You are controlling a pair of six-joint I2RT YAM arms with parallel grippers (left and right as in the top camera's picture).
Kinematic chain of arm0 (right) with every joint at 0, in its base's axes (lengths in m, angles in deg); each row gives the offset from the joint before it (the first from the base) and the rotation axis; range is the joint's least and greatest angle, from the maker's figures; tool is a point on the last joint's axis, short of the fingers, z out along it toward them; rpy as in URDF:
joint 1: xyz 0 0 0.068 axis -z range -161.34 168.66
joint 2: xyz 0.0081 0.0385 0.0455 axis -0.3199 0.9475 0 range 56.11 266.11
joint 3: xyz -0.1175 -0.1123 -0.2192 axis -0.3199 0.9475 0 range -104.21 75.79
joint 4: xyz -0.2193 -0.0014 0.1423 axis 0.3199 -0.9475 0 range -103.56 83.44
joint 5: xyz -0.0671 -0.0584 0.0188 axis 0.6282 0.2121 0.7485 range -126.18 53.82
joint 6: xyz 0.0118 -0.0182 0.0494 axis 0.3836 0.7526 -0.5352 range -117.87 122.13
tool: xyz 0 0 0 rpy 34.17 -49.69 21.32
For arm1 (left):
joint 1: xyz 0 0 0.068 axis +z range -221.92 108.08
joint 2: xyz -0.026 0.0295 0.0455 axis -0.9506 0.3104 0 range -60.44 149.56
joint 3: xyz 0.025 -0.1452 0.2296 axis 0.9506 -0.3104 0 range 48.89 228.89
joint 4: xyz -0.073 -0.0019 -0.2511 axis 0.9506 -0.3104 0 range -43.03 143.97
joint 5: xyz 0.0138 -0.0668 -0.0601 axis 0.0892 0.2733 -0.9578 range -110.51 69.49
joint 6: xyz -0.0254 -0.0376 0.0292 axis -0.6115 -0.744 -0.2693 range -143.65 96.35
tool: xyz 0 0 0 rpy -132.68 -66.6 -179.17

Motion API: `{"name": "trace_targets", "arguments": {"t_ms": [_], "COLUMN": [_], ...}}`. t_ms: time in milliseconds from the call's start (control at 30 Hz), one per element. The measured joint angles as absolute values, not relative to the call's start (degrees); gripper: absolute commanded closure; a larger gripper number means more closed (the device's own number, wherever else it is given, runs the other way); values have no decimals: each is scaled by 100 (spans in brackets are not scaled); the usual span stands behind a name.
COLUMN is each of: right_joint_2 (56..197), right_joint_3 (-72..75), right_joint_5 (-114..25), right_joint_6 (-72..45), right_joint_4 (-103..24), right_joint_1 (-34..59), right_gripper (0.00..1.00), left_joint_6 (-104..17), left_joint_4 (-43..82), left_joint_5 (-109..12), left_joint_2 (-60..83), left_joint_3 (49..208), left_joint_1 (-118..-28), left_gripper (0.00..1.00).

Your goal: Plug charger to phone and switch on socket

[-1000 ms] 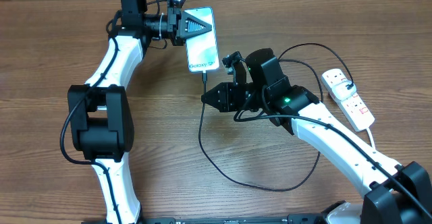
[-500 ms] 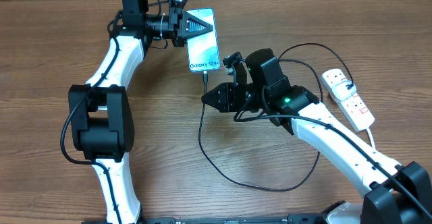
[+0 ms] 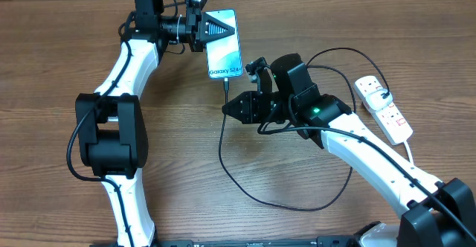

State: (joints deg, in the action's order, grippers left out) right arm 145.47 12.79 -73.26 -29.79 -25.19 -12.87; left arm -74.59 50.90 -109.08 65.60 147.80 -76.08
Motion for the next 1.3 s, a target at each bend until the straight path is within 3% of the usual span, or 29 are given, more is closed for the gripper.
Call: {"name": "trace_targets", "arguments": {"t_ms": [1300], "right_joint_2": [14554], "right_joint_3": [1279], "right_joint_5": [-7468], "right_joint_6": [-3090], "right_joint_4": [-2408], "right_joint_1": [-1143], "right_gripper": [96], "left_joint_6": [-7459], "left_joint_4": [5099], "left_joint_5": [-10904], "left_joint_2": [6560], "left_joint_3": [14780], "left_joint_1": [-7608], "left_gripper": [96]}}
